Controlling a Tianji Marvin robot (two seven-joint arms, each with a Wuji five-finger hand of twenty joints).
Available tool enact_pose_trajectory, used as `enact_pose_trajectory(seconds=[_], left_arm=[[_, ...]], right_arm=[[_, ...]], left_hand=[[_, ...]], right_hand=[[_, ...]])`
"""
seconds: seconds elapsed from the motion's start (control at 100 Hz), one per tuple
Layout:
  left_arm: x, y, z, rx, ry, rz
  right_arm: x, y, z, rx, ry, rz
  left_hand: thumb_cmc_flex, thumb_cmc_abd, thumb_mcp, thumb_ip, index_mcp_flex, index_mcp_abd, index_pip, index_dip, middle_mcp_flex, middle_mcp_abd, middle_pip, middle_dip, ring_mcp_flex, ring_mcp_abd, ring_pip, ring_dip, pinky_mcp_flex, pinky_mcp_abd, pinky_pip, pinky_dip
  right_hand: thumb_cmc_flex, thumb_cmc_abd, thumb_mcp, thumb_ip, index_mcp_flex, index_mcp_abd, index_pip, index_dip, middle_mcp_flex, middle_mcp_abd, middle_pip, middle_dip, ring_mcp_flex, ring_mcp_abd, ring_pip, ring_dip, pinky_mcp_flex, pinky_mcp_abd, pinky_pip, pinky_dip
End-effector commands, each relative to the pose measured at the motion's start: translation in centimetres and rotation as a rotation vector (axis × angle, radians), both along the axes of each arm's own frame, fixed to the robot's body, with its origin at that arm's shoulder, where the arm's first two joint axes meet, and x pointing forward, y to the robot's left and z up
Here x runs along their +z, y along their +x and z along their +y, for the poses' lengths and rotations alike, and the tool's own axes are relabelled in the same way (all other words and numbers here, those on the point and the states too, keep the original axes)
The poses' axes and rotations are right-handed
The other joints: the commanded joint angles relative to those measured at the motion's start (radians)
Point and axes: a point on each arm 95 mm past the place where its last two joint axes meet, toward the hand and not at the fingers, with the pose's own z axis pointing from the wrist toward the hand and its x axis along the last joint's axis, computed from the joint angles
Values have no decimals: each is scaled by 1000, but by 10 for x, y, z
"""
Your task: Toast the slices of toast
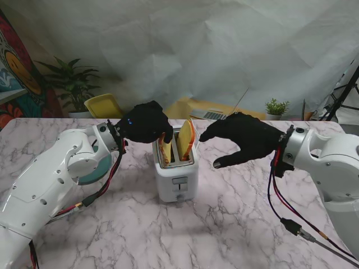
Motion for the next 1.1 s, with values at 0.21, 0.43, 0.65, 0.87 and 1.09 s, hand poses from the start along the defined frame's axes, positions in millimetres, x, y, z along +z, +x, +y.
enact_pose_trajectory(seconds=[0.21, 0.43, 0.65, 0.87, 1.09], left_arm=[[-7, 3, 3, 25, 73, 37], [-8, 2, 3, 34, 102, 51], [-7, 0, 5, 35, 117, 32], [-4, -1, 6, 33, 117, 3], [1, -4, 12, 42, 132, -15]], right_arm=[[-2, -2, -1, -1, -6, 1], [-1, -3, -2, -4, -5, -1], [-1, -2, -2, -4, -5, -4], [0, -2, -1, -4, -4, -5], [1, -2, 0, -3, -1, -9]], left_hand=[[64, 129, -69, 73, -19, 74, 59, -120, -38, -62, -25, -18, -85, 1, 14, -50, -36, 8, -50, -2], [31, 104, -101, 66, -165, 134, -63, -246, -197, -5, -30, -69, -208, 10, 6, -236, -74, 13, -104, -7], [-24, 107, -147, 66, -259, 214, -201, -242, -362, 42, -14, -176, -329, 47, -6, -282, -116, 19, -137, -19], [-92, 122, -109, 75, -304, 259, -297, -222, -502, 87, -35, -191, -464, 83, 14, -310, -165, 30, -164, -30], [-163, 135, -56, 102, -405, 348, -461, -264, -722, 139, -64, -209, -645, 137, 27, -342, -237, 52, -222, -68]], right_hand=[[-31, -17, 18, -24, -32, -30, 8, -11, -8, -17, -18, -6, -16, -19, -13, -11, -2, -12, -2, -5], [-31, -18, 19, -24, -31, -30, 9, -11, -7, -17, -18, -5, -15, -19, -13, -10, -3, -13, -1, -5], [-31, -18, 19, -24, -31, -30, 9, -11, -7, -17, -18, -6, -15, -17, -12, -10, -2, -12, 0, -6], [-31, -18, 20, -24, -32, -31, 9, -11, -6, -18, -18, -5, -16, -16, -13, -11, -3, -13, 0, -7], [-32, -17, 20, -24, -30, -29, 9, -11, -8, -18, -18, -6, -17, -16, -13, -11, -4, -14, 0, -8]])
